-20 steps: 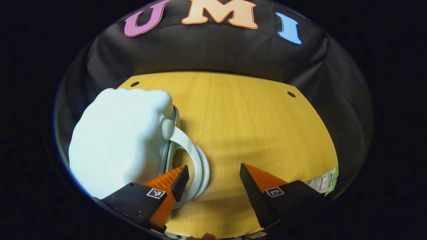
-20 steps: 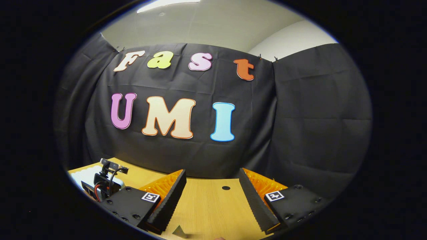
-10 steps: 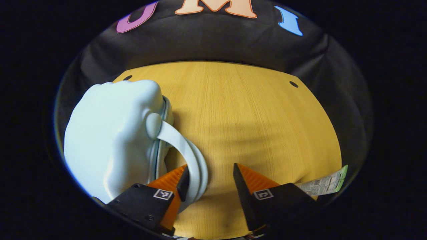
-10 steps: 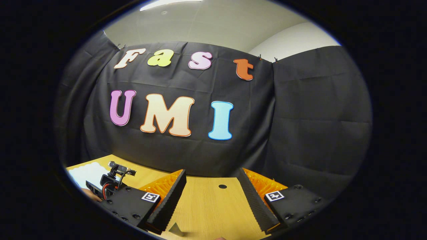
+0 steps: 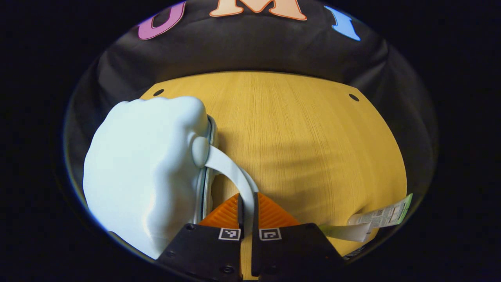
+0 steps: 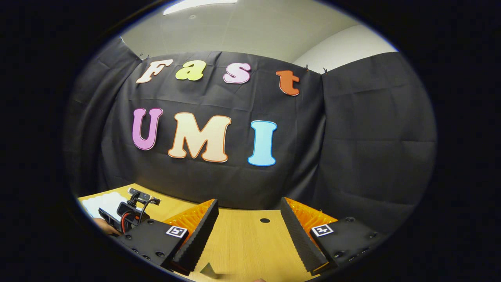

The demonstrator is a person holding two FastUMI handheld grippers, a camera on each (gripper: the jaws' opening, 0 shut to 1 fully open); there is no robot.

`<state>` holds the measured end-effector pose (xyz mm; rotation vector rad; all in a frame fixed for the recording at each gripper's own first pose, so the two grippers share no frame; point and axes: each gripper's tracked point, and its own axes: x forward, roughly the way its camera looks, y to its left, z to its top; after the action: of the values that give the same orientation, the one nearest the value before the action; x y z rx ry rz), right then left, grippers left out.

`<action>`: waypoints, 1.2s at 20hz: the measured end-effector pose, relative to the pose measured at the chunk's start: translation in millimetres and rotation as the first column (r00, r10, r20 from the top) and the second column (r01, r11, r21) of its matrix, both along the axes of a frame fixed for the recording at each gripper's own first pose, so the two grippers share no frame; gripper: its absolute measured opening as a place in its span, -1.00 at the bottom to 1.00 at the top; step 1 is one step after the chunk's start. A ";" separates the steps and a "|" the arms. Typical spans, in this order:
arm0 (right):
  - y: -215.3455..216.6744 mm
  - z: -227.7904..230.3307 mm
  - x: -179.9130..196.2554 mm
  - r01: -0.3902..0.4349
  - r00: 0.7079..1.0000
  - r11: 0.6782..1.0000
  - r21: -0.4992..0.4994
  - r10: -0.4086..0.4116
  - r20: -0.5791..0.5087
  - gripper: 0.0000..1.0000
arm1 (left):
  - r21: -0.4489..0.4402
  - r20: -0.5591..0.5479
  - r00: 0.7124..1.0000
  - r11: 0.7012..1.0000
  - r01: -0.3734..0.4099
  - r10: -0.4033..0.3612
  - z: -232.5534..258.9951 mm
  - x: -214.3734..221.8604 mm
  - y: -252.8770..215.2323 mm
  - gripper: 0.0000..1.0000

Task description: First open the suitcase, pack the skin care products into it, and then close the suitcase.

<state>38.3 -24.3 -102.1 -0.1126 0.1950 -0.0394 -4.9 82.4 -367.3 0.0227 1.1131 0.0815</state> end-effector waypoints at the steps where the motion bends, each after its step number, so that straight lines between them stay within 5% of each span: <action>1: 0.0 1.1 0.0 -0.002 1.000 1.000 0.000 0.002 0.004 0.97 | 0.010 0.013 1.000 1.000 0.007 -0.007 2.9 0.9 -0.5 -0.96; 13: 8.2 0.3 1.8 -0.038 0.999 0.998 0.052 0.036 0.030 0.97 | 0.042 0.079 0.995 0.998 0.055 -0.058 59.9 7.0 -4.1 -1.00; 24: 40.2 -6.1 7.4 -0.109 0.994 0.990 0.094 0.107 0.029 1.00 | -0.053 0.183 0.983 0.999 0.001 0.008 147.7 21.2 28.2 -1.00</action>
<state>45.7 15.9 -108.2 -0.0277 0.1667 0.0766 16.3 110.6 -219.6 -0.0333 0.9310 0.0560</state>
